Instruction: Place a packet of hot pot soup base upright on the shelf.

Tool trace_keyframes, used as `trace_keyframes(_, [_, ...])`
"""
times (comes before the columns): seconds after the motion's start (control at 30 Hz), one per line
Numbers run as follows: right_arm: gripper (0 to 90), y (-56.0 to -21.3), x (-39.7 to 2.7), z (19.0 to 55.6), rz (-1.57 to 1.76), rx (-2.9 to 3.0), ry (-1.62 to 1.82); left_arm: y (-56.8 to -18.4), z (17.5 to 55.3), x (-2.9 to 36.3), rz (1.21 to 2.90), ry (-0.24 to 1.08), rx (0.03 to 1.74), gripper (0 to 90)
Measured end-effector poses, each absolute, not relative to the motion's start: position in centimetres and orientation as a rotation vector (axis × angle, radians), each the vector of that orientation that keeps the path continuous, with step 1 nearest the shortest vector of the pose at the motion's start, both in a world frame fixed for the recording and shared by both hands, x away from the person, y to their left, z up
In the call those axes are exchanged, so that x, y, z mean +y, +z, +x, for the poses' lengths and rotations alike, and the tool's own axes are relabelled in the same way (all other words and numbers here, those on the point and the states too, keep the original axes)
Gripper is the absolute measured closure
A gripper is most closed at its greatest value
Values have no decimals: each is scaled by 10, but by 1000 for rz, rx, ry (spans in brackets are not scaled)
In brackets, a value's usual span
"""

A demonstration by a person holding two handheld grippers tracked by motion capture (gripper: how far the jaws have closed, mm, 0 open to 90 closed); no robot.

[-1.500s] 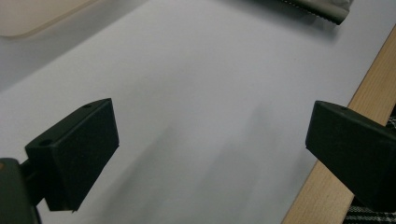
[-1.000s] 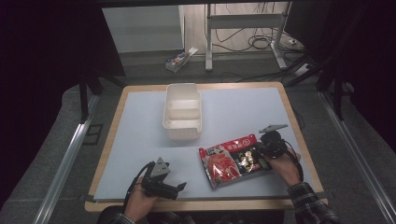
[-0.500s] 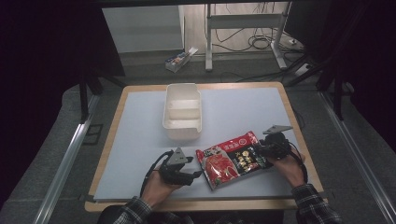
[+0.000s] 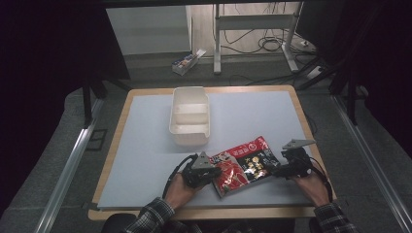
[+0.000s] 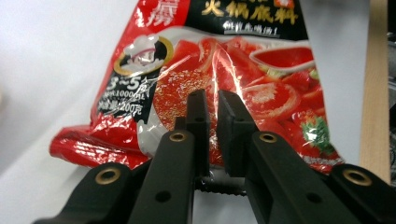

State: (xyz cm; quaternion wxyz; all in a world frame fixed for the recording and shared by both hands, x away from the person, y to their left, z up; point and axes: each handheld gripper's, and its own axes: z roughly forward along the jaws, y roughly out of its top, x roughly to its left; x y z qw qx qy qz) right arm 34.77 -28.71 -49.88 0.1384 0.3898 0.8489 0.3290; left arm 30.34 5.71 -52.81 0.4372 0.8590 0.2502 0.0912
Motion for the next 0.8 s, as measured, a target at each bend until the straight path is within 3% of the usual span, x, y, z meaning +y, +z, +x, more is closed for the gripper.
trace_keyframes(0.23, [56, -500, -301, 330, 1109, 2478, 972, -534, 303, 61, 2114, 207, 671, 898])
trace_keyframes(0.8, [27, -499, -299, 317, 1047, 2523, 962, -542, 293, 69, 2154, 247, 686, 900])
